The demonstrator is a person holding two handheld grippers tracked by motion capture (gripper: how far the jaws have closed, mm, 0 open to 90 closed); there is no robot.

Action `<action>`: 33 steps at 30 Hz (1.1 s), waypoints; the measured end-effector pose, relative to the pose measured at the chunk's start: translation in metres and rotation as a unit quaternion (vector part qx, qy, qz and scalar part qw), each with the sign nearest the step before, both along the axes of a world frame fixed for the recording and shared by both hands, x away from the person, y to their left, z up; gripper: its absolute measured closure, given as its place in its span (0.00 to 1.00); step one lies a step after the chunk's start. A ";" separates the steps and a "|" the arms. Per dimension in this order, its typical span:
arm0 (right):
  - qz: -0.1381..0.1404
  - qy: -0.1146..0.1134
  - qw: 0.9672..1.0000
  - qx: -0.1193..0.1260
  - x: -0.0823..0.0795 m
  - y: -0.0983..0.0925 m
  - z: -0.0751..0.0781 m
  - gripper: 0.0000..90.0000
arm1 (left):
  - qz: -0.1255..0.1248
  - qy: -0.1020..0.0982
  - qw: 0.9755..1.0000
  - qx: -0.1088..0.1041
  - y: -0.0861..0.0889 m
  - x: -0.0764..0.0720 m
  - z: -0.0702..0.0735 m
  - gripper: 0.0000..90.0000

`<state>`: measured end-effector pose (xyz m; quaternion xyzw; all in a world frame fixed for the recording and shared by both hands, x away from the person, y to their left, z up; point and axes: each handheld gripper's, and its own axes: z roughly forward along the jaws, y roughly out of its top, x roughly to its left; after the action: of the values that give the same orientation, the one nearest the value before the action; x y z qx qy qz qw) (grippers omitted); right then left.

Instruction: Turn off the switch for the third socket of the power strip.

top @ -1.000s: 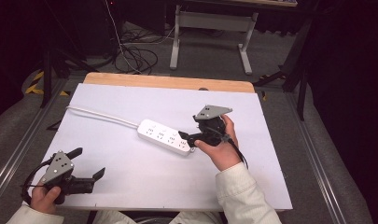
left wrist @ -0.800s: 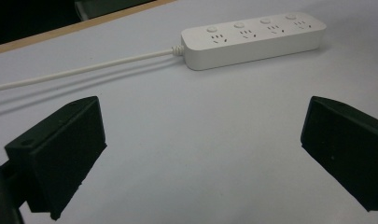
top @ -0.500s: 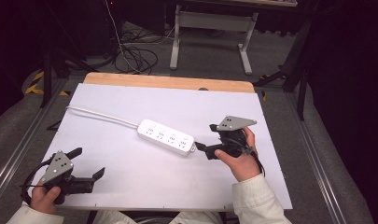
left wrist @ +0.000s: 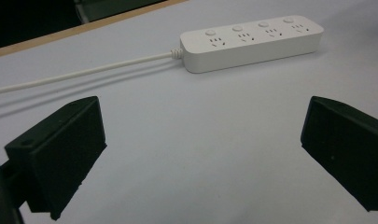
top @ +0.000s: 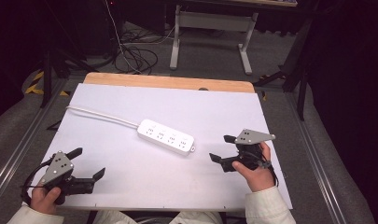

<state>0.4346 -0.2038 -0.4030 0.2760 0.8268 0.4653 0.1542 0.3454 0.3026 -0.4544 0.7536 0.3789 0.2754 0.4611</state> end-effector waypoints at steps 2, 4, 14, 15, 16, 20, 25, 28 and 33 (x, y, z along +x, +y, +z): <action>-0.001 0.001 1.000 0.003 -0.002 -0.005 -0.005 0.17 | -0.001 0.002 1.000 -0.001 0.000 0.000 0.000 0.00; 0.004 0.005 1.000 0.000 -0.002 -0.009 -0.011 0.17 | -0.001 0.004 1.000 -0.002 0.000 -0.001 0.001 0.00; 0.006 0.018 1.000 -0.011 -0.008 -0.022 -0.040 0.17 | 0.000 0.002 1.000 0.002 0.000 -0.005 0.003 0.00; 0.005 0.019 1.000 -0.008 -0.009 -0.023 -0.042 0.17 | 0.000 0.004 1.000 0.002 0.000 -0.006 0.003 0.00; 0.004 0.019 1.000 -0.004 -0.009 -0.024 -0.044 0.17 | 0.001 0.005 1.000 0.002 0.000 -0.006 0.002 0.00; 0.003 0.034 0.999 0.016 -0.011 -0.029 -0.055 0.16 | -0.001 0.008 1.000 0.003 0.001 -0.007 0.002 0.00; -0.014 0.031 0.999 0.014 -0.013 -0.035 -0.069 0.14 | -0.001 0.010 1.000 0.004 0.002 -0.008 0.001 0.00; -0.023 0.038 0.999 0.012 -0.015 -0.038 -0.076 0.14 | -0.001 0.011 1.000 0.003 0.003 -0.008 0.000 0.00; -0.029 0.049 0.998 0.000 -0.018 -0.041 -0.087 0.14 | -0.001 0.011 1.000 0.002 0.005 -0.009 -0.002 0.00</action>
<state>0.4163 -0.2446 -0.4896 0.3226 0.8247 0.4467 0.1274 0.3369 0.3072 -0.4562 0.7581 0.3826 0.2671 0.4556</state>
